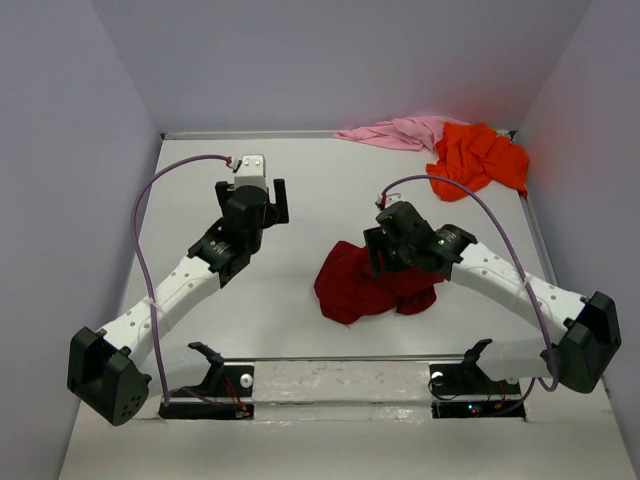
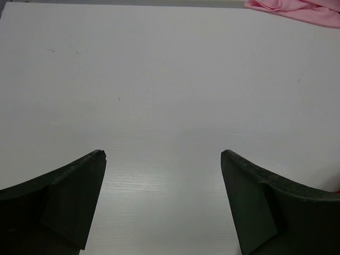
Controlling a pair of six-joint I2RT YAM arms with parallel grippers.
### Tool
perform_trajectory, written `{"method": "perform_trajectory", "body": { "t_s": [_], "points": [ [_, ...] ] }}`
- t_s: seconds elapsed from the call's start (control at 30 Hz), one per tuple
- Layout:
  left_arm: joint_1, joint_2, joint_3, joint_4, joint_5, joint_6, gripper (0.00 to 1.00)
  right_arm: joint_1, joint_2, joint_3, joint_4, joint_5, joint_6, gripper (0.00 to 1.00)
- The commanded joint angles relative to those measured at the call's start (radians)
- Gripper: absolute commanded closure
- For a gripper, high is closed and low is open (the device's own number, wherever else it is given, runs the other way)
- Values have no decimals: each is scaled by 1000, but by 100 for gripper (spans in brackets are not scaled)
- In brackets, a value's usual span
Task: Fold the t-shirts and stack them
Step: Flatten out the crumpled T-shirt at the center of the board.
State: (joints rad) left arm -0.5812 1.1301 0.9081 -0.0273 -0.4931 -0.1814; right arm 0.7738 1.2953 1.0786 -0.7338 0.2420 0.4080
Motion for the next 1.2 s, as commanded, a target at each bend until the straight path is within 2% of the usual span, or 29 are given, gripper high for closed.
{"method": "perform_trajectory", "body": {
  "t_s": [0.0, 0.1, 0.17, 0.57, 1.17],
  "points": [
    [1, -6, 25, 29, -1, -1, 1, 4, -41, 15, 19, -53, -12, 29],
    [0, -7, 23, 30, -1, -3, 1, 13, -5, -2, 30, -72, -15, 21],
    [1, -4, 23, 29, -1, -3, 1, 25, 16, -6, 34, -47, -20, 19],
    [1, -3, 23, 29, -7, -1, 1, 67, 248, 93, 30, 74, -44, 21],
    [1, -1, 23, 7, -9, 0, 1, 122, 387, 213, 13, 138, -58, 21]
  ]
}}
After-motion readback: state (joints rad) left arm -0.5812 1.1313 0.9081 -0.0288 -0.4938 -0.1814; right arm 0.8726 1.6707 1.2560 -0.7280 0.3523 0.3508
